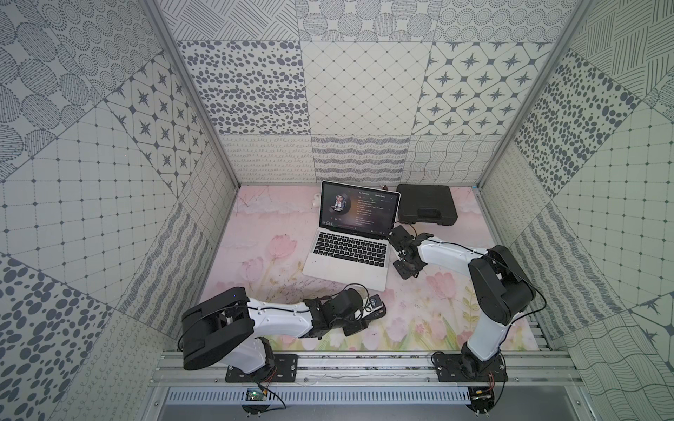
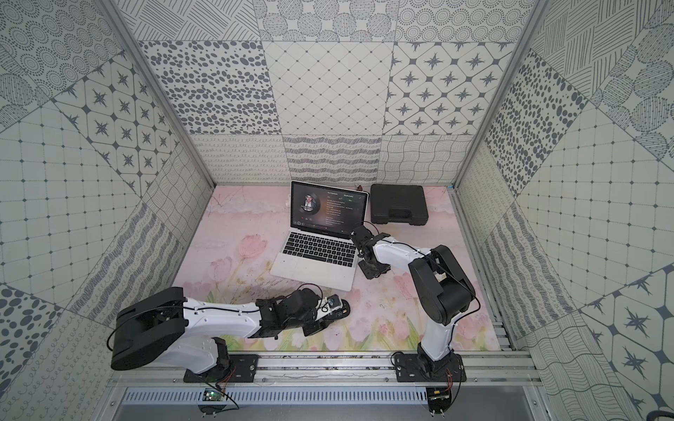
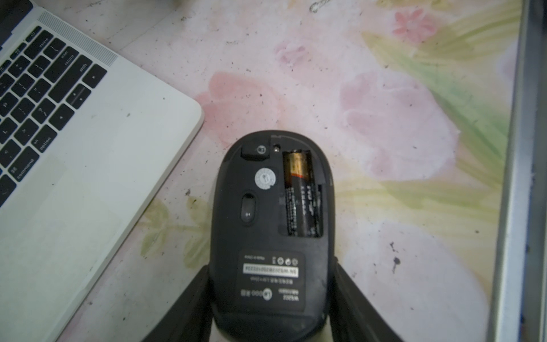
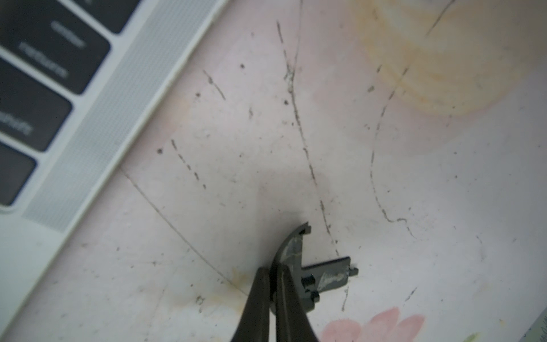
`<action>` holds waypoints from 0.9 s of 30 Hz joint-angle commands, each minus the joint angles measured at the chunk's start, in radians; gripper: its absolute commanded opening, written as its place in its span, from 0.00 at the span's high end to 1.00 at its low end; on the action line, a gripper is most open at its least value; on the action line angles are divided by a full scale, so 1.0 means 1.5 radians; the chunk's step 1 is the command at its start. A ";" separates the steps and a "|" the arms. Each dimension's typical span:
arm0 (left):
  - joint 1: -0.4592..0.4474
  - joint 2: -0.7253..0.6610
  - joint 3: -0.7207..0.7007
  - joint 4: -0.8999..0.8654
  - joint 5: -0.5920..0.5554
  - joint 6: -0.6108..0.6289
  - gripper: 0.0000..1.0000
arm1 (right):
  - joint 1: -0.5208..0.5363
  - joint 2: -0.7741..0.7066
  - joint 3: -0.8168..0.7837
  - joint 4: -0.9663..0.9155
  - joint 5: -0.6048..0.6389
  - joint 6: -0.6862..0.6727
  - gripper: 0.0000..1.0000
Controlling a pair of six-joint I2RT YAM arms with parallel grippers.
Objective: Remove the wireless mouse receiver from the laptop
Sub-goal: Pick up the lid from the center of the board, then close the lid on the mouse.
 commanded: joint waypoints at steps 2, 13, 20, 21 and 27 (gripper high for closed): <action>0.007 -0.006 0.000 0.004 0.007 0.013 0.98 | -0.006 0.000 0.005 -0.014 -0.027 0.012 1.00; 0.013 -0.008 -0.002 0.011 0.023 0.018 1.00 | -0.084 -0.228 -0.027 -0.008 -0.425 0.085 1.00; 0.032 -0.009 -0.008 0.026 0.058 0.019 1.00 | -0.133 -0.282 -0.166 0.201 -0.784 0.209 1.00; 0.034 -0.011 -0.010 0.028 0.059 0.021 1.00 | -0.133 -0.282 -0.197 0.265 -0.821 0.252 1.00; 0.044 -0.058 -0.035 0.045 0.060 0.019 1.00 | -0.133 -0.293 -0.301 0.506 -0.899 0.382 1.00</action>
